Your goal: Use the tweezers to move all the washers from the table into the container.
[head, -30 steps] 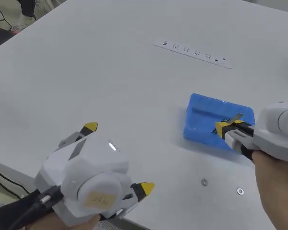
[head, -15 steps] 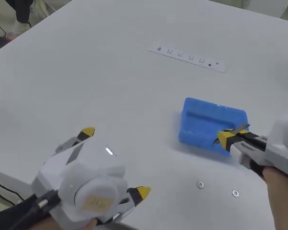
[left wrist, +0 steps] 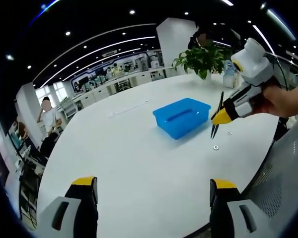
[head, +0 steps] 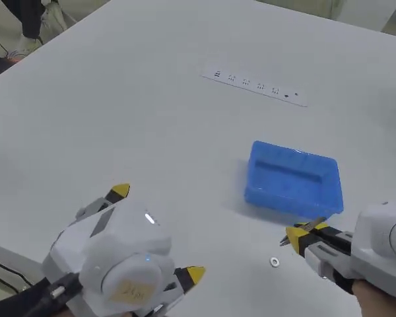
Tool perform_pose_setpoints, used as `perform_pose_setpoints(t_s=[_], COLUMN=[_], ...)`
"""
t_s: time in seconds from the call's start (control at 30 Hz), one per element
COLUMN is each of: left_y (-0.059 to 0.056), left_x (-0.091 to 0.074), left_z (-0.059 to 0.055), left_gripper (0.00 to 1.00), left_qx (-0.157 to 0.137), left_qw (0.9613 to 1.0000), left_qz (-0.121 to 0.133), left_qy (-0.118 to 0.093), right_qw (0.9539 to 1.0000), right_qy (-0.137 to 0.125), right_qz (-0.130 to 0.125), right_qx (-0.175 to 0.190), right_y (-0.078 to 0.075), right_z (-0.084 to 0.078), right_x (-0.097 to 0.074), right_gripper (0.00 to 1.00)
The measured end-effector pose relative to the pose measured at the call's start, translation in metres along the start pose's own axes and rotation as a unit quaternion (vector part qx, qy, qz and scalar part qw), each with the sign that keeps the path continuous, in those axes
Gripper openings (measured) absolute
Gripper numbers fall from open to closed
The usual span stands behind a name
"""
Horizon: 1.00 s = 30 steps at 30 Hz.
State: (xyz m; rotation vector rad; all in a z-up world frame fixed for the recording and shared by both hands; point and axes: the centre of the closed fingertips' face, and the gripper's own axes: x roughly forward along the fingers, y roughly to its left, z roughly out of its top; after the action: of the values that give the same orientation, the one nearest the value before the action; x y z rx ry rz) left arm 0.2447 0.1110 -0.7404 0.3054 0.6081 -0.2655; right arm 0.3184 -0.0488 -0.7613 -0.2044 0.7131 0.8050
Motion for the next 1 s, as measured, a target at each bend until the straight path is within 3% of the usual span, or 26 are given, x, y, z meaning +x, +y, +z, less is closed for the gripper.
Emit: perform_pose_setpoints(t_s=[0.3, 1.0], left_y=[-0.001, 0.0], left_x=[0.001, 0.002], left_z=[-0.001, -0.003], left_gripper=[0.95, 0.95], left_qx=[0.002, 0.006], left_qw=[1.0, 1.0], left_qz=[-0.001, 0.0], left_qy=[0.003, 0.008], right_qw=[0.9998, 0.9998], right_qy=[0.017, 0.01], right_qz=[-0.004, -0.017], right_qx=[0.008, 0.0], right_y=[0.006, 0.002], right_z=[-0.019, -0.017], right_x=[0.004, 0.006], right_gripper=[0.05, 0.05])
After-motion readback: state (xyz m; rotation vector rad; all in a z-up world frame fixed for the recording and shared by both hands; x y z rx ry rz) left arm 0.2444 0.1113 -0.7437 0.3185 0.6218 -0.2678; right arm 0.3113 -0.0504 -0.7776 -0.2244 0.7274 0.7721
